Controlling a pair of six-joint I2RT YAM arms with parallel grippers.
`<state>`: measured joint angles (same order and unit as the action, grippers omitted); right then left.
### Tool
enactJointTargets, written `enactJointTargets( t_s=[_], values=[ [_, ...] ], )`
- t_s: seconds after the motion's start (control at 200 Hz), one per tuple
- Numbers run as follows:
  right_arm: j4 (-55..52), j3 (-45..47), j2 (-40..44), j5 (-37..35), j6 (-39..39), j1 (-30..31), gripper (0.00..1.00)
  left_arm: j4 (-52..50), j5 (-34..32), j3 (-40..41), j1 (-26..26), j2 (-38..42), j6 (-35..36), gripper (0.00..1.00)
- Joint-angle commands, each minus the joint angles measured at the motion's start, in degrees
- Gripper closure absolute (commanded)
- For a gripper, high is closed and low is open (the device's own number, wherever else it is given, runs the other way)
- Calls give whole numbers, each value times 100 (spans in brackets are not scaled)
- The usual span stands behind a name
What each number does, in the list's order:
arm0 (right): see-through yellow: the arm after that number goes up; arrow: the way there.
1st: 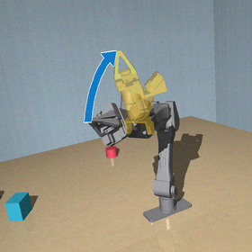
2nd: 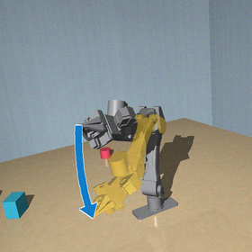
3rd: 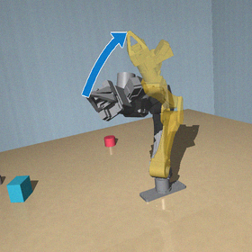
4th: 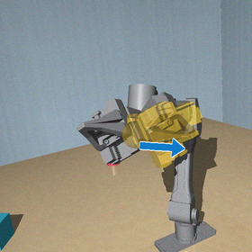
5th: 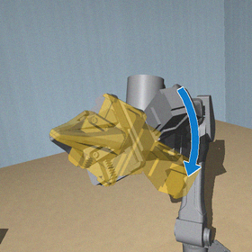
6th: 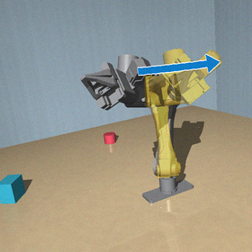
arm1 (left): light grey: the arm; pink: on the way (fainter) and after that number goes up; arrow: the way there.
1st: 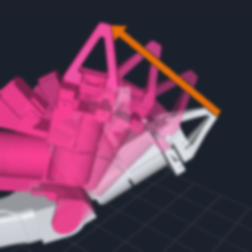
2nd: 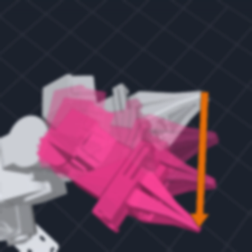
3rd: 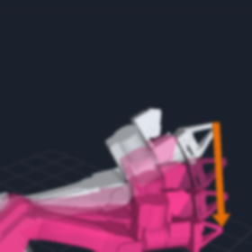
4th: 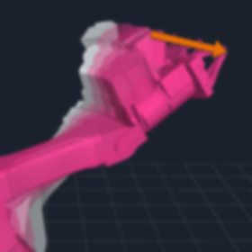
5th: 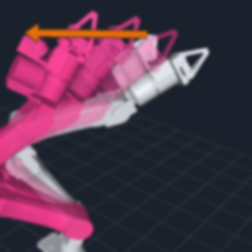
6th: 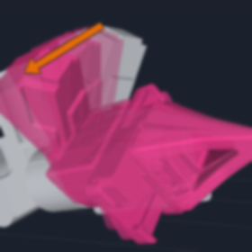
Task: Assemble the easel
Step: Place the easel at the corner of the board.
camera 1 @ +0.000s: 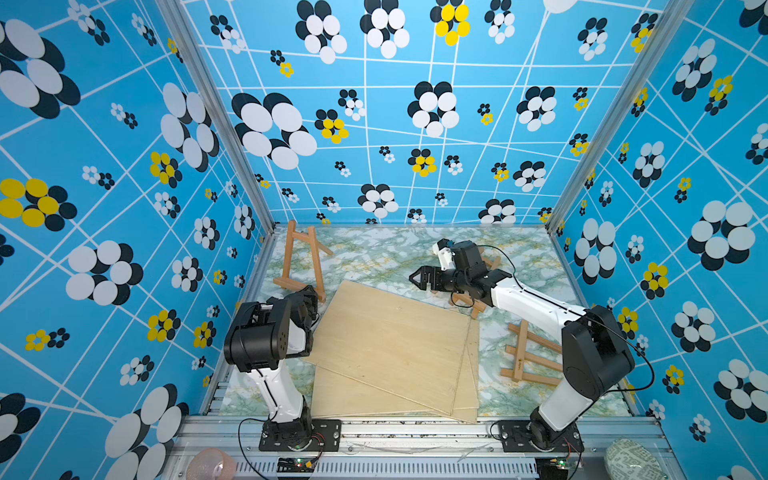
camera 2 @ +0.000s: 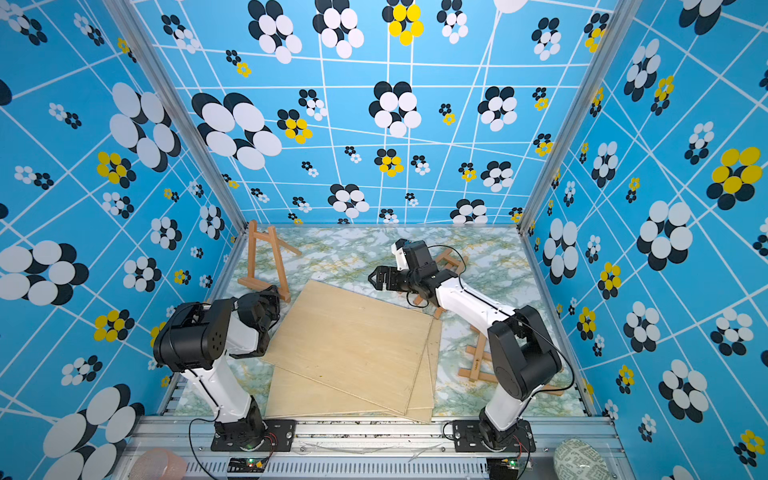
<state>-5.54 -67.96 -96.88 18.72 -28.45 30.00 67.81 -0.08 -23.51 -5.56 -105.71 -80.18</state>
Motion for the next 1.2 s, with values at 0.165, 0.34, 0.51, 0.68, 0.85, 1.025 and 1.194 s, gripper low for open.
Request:
enactJointTargets(
  t_s=[0.165, 0.34, 0.51, 0.68, 0.85, 1.025, 1.194],
  values=[
    [-52, 161, 106, -26, 153, 50, 1, -1259, -156, 234, 126, -91, 147, 67],
    [-37, 179, 150, -33, 108, 49, 1, -1945, -119, 200, 113, 523, 531, 44],
    [18, 208, 195, -15, 54, 48, 1, -3236, -82, -33, 90, 1550, 1235, 31],
    [8, 239, 292, -12, 22, 50, 1, -4450, -23, -329, 82, 2613, 2053, 26],
    [-222, 225, 440, -45, 54, 49, 1, -5568, 340, -719, 91, 3448, 2963, 23],
    [-635, 200, 614, -60, 51, 41, 1, -6806, 1064, -1276, 108, 3797, 3958, 20],
    [-949, 303, 927, -93, 89, 24, 1, -7861, 1466, -1708, 133, 4033, 4930, 19]
  ],
)
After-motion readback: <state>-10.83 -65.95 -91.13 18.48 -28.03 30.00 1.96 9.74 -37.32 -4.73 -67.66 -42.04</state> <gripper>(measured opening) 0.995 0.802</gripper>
